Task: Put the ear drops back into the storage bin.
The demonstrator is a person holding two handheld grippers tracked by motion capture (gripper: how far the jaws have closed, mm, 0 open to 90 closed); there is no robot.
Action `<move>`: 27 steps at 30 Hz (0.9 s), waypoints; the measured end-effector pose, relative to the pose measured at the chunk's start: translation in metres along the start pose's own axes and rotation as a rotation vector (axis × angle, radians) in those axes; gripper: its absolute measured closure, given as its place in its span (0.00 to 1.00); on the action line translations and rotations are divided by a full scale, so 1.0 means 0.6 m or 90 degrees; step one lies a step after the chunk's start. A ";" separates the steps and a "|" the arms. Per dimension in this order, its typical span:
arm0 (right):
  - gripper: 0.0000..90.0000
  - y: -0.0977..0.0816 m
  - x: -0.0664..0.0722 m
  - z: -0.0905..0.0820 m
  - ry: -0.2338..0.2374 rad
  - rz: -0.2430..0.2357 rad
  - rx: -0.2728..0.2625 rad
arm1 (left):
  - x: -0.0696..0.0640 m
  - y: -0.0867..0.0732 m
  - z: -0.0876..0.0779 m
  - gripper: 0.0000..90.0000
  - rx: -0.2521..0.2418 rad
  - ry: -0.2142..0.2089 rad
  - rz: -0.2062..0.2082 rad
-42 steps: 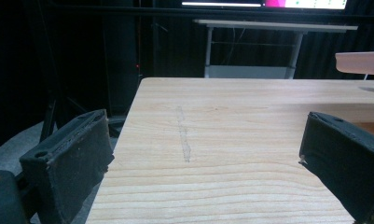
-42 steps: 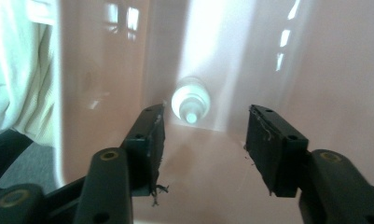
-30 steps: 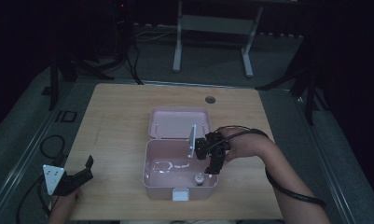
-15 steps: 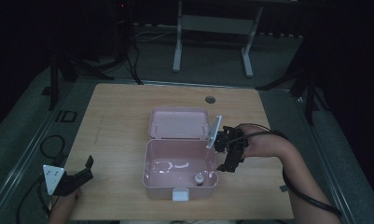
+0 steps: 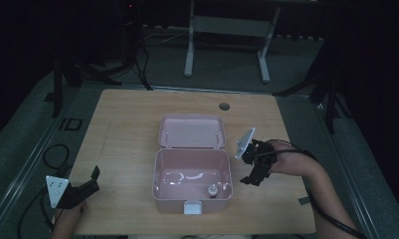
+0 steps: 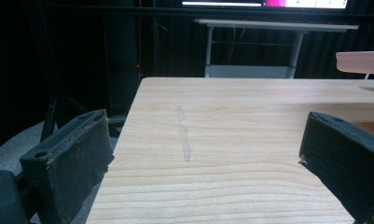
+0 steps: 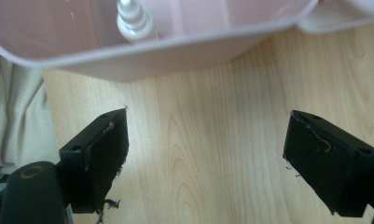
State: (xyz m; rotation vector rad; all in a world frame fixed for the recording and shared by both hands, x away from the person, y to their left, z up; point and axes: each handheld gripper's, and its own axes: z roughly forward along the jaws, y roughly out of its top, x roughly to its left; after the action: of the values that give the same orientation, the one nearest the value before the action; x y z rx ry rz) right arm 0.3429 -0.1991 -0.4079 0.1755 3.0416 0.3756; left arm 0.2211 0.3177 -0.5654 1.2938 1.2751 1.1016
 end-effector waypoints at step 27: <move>0.15 -0.174 0.004 0.118 -0.098 0.224 -0.154 | 0.000 0.000 0.000 0.03 0.000 0.000 0.000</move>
State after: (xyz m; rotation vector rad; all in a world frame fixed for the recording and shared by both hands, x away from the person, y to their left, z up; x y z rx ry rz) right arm 0.3356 -0.2824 -0.5019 0.6918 2.7774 0.7114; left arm 0.2211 0.3177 -0.5654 1.2935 1.2750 1.1005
